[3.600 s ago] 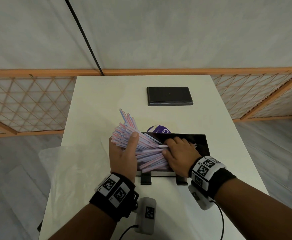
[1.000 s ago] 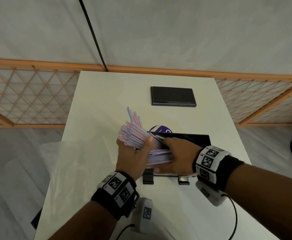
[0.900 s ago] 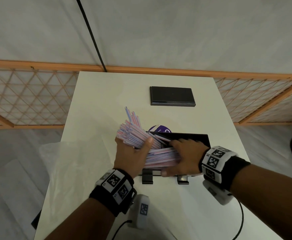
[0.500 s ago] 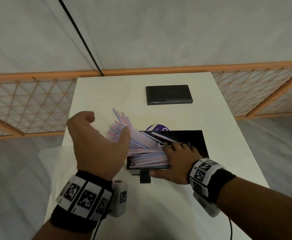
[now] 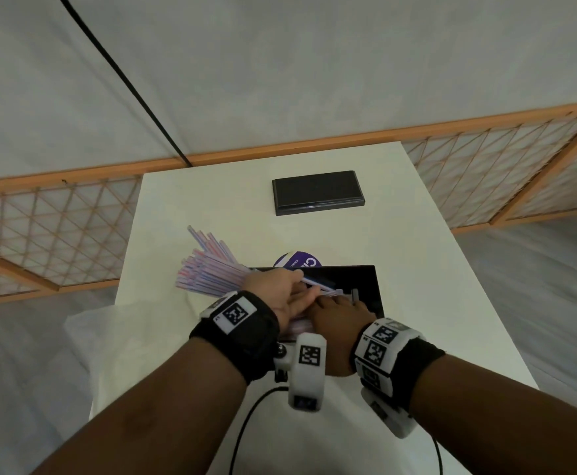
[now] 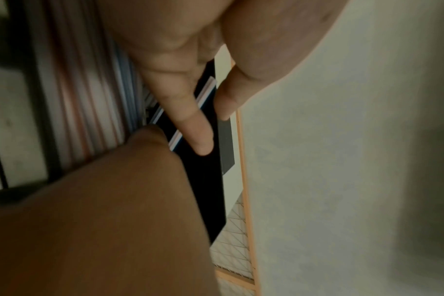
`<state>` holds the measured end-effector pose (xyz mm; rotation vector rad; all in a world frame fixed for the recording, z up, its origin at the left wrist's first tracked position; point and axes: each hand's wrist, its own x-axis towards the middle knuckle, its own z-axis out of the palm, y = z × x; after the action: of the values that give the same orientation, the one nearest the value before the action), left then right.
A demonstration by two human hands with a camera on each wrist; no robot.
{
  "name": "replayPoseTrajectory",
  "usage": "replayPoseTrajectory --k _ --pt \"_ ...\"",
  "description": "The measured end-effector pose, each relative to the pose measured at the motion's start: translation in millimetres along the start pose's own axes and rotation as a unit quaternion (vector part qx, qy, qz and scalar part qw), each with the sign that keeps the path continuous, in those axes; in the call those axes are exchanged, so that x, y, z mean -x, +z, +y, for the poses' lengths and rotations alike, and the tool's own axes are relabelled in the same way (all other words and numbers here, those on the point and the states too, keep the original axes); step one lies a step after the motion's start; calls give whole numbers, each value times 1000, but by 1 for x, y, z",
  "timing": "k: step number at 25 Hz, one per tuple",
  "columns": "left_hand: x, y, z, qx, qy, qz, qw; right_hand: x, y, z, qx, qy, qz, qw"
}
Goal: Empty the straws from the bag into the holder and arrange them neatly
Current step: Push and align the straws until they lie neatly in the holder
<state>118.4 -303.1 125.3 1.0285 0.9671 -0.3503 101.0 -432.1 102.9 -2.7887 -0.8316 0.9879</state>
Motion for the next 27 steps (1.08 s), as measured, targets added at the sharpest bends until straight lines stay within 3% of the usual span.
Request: replayPoseTrajectory --k 6,12,16,17,20,21,22,25,27 --pt "-7 11 -4 -109 79 78 988 -4 2 15 -65 -26 61 996" --pt "36 -11 4 -225 244 81 940 8 -17 22 -144 -32 127 981" --pt "53 -36 7 -230 260 75 935 5 -17 9 -95 -19 147 984" --pt "54 -43 8 -269 266 73 923 4 -15 4 -66 -13 147 987" --pt "60 -66 10 -489 283 33 824 -1 -7 -2 -34 3 91 995" --pt "62 -74 14 -524 278 17 805 -2 -6 -2 -37 10 59 998" --pt "65 -83 20 -527 269 -2 806 -3 -6 -1 -41 17 32 998" --pt "70 -111 38 -479 234 -41 845 -4 -7 -1 -43 28 9 999" --pt "66 -126 44 -466 222 8 856 -3 -6 -3 -34 33 1 999"
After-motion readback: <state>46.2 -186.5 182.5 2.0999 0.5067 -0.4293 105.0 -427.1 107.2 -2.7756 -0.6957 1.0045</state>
